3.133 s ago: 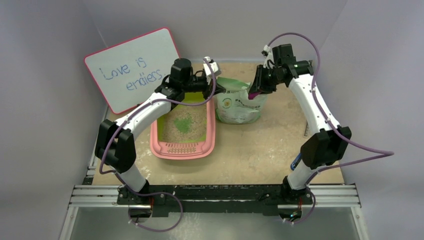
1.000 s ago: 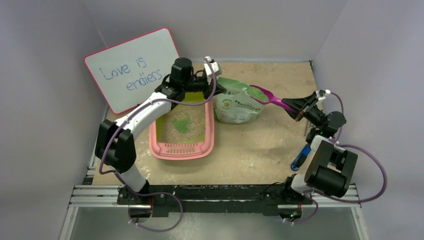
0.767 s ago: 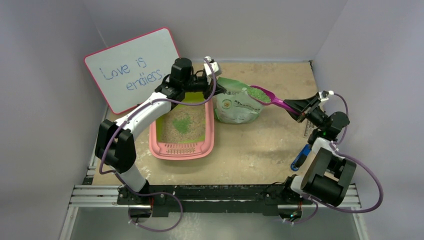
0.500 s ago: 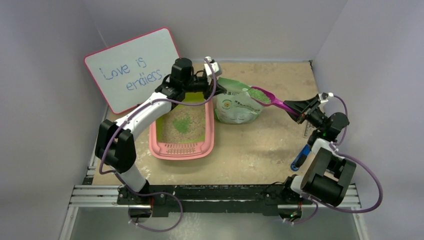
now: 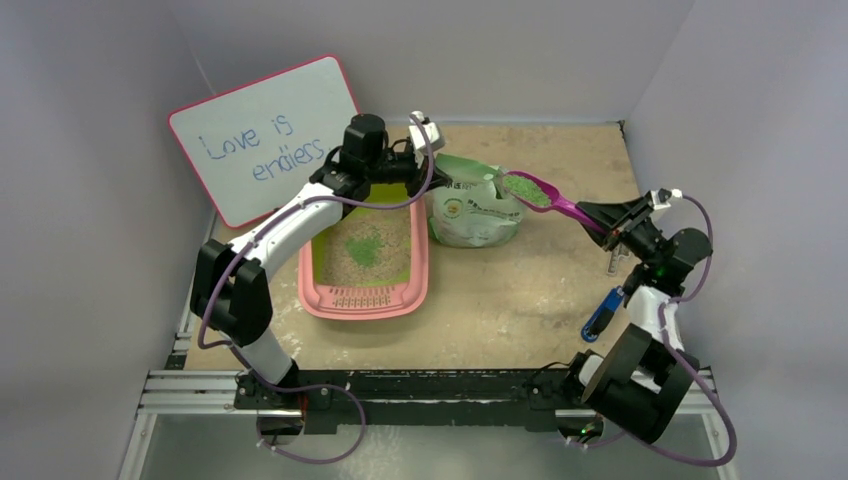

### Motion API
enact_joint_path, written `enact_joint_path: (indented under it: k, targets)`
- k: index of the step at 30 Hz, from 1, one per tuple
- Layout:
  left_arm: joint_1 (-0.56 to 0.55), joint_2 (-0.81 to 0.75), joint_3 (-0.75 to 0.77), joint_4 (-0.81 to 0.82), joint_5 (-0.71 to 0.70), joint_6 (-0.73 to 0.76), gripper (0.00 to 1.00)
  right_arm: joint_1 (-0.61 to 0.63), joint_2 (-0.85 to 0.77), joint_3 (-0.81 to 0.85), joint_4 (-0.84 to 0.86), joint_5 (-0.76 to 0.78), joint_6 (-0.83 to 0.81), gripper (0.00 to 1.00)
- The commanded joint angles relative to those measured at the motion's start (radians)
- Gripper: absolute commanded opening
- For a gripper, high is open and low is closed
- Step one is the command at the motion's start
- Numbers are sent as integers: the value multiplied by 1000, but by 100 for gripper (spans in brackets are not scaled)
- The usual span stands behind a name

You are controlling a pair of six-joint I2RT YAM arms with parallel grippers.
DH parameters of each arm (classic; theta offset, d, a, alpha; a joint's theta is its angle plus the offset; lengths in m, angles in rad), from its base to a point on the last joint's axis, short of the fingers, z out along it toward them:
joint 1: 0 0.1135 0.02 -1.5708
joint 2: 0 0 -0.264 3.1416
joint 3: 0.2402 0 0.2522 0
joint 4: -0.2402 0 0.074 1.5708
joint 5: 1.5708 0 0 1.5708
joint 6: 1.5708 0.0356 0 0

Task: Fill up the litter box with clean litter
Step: 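Scoop the cat litter from the cat litter bag.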

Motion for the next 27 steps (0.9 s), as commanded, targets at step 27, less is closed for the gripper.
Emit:
enact_joint_path:
  k: [27]
  targets:
    - [-3, -41, 55, 71, -217, -67, 0, 136, -290, -77, 155, -4, 257, 0]
